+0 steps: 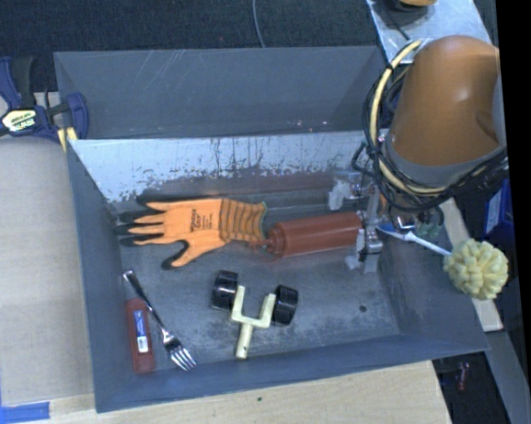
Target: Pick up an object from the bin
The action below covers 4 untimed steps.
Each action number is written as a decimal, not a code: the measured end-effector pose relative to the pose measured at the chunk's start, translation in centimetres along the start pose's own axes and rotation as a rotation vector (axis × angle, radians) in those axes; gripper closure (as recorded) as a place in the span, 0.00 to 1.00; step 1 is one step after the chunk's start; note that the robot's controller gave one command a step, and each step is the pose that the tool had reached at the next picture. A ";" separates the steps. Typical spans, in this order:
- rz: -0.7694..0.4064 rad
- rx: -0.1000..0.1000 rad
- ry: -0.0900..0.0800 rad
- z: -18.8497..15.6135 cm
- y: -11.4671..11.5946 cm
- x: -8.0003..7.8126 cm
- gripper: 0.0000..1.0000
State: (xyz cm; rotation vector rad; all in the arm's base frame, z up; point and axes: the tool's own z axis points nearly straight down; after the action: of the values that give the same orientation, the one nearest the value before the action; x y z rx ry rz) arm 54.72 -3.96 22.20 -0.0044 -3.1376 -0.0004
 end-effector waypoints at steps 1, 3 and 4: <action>-0.001 0.001 -0.008 -0.4 0.0 -0.2 0.00; 0.046 0.000 -0.017 8.1 -1.5 -8.0 0.00; 0.098 0.001 -0.024 12.7 -0.2 -5.7 0.00</action>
Offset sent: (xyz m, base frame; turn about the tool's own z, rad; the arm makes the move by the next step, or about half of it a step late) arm 0.0583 -0.0188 -0.0415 -0.0309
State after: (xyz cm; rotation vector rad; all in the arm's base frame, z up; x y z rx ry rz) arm 60.35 -4.13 9.43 -0.1594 -3.1572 0.0015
